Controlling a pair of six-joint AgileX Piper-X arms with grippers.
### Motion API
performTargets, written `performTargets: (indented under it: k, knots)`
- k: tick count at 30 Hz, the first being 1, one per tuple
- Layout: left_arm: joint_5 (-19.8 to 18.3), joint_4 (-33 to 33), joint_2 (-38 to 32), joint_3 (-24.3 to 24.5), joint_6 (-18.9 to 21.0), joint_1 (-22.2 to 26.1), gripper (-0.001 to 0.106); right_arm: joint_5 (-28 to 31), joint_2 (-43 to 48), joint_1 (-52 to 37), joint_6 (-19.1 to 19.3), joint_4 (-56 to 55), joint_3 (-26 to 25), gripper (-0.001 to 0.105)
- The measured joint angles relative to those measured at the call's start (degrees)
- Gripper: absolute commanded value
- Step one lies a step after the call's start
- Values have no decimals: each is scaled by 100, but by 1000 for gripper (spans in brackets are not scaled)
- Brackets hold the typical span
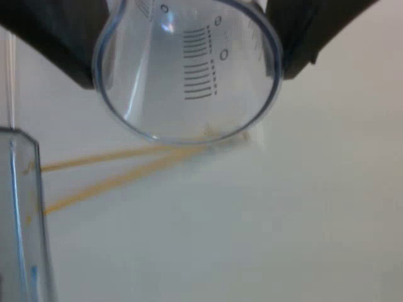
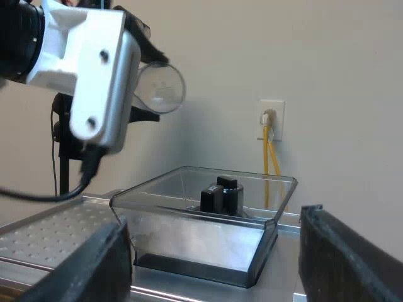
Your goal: Pour the beans into the coffee machine
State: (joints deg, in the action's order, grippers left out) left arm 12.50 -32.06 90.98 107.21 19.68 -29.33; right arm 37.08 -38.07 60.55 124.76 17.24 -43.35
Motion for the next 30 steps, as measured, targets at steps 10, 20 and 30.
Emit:
performTargets:
  k: [10,20,30]
  knots:
    - [631,-244,-105,0,3119,0,27,0,0,0,0,0,0,59]
    - [288,-1025,-709,0,5578,140,27,-729,0,0,0,-44,0,59]
    - [-321,-1480,-1520,-331,6423,913,27,-1356,-57,0,-332,-879,-334,59]
